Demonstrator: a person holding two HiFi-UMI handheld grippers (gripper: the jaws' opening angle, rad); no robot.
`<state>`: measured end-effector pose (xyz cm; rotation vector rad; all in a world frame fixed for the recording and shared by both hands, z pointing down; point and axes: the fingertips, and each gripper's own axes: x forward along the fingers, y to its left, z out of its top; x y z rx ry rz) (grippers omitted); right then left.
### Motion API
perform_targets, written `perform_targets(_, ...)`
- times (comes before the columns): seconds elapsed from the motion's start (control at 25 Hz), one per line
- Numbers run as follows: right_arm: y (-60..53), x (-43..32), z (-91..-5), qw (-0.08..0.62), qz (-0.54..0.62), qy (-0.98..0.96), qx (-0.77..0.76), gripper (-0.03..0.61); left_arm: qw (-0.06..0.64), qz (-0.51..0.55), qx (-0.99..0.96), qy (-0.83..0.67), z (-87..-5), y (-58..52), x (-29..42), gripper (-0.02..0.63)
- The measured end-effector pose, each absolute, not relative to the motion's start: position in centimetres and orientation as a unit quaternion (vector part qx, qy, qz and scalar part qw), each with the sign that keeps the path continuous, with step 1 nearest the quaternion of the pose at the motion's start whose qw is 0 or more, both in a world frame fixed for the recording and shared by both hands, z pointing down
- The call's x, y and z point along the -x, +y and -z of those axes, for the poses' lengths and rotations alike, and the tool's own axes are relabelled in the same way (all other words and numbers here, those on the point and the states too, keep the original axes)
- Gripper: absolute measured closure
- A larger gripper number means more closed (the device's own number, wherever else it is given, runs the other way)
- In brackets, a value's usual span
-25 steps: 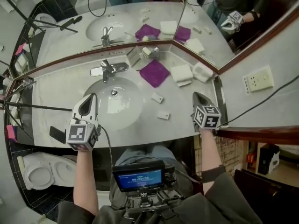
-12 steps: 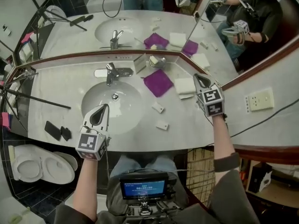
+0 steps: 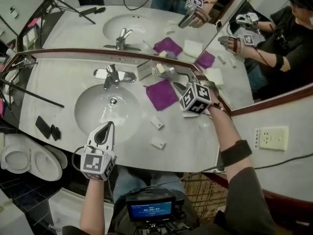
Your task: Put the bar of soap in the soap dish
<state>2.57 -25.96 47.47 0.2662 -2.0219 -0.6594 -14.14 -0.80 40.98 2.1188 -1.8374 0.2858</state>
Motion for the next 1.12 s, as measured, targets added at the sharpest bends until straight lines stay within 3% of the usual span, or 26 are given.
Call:
perform_targets(0.24, -28.9, 0.1, -53.2, 0.509, 0.304, -0.805, -0.028, 0.272, 0.179, -0.093, -0.730, -0.653, -42.9, -0.7, 12.4, 0.613)
perform_targets(0.6, -32.2, 3.8, -57.9, 0.551, 0.409, -0.721, 0.096, 0.273, 0.203, -0.084, -0.715, -0.664, -46.3, -0.1, 12.2, 0.613)
perform_targets(1.12, -33.6, 4.3, -62.6, 0.627, 0.391, -0.648, 0.184, 0.258, 0.221, -0.062, -0.704, -0.672, -48.0, -0.5, 13.4, 0.613)
